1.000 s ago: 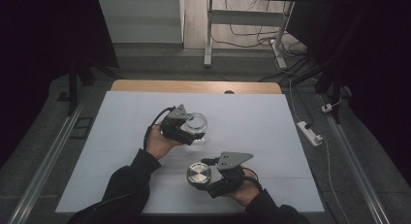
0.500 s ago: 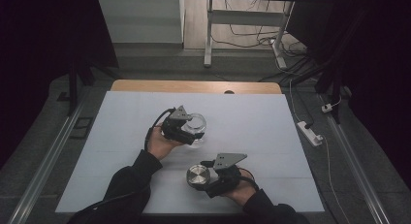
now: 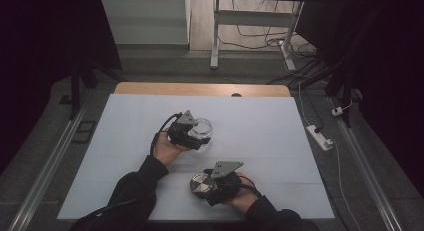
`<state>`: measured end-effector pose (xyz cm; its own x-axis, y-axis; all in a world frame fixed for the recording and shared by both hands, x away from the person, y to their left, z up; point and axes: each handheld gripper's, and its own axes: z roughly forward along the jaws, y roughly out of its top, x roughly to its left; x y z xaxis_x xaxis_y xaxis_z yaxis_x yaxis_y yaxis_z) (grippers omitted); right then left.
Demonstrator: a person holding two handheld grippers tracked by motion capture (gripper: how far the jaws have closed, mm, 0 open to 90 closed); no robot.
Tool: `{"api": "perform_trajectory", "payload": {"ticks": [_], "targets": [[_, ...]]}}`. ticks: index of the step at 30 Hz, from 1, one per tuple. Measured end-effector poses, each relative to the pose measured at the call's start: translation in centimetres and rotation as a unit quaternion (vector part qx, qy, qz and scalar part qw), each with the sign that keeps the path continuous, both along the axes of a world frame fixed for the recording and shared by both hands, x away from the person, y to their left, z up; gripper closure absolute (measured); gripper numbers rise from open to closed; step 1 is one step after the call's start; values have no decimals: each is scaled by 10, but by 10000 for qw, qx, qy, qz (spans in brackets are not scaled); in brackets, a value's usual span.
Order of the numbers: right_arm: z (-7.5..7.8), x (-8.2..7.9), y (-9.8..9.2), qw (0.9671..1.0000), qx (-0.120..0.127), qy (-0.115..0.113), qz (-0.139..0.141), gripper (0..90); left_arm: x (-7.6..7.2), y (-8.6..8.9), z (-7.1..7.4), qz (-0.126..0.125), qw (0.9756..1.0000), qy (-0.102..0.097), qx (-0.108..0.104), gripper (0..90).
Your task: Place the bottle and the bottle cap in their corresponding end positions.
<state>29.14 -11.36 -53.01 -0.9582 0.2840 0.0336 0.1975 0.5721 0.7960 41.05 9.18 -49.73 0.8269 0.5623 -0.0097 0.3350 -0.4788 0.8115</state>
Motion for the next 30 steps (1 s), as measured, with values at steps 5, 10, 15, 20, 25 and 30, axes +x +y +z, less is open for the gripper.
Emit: {"api": "perform_trajectory", "payload": {"ticks": [5,10,15,20,25,30], "targets": [[-3,1,3,9997,-218,-101,-60,197,0,-1,-2,-6,10000,21,33,158],[-6,1,5,9989,-431,-177,-101,196,2,-1,-4,-6,9999,64,92,158],[-7,1,6,9985,-492,-205,-152,196,3,-1,-6,-14,9998,104,140,157],[-7,1,6,9984,-512,-177,-159,193,3,-1,-7,-9,9998,147,122,157],[-8,2,5,9985,-506,-92,-160,171,3,1,-7,-52,9998,154,140,155],[-4,3,3,9990,-404,-81,-182,148,4,1,-7,-60,9997,213,139,153]]}}
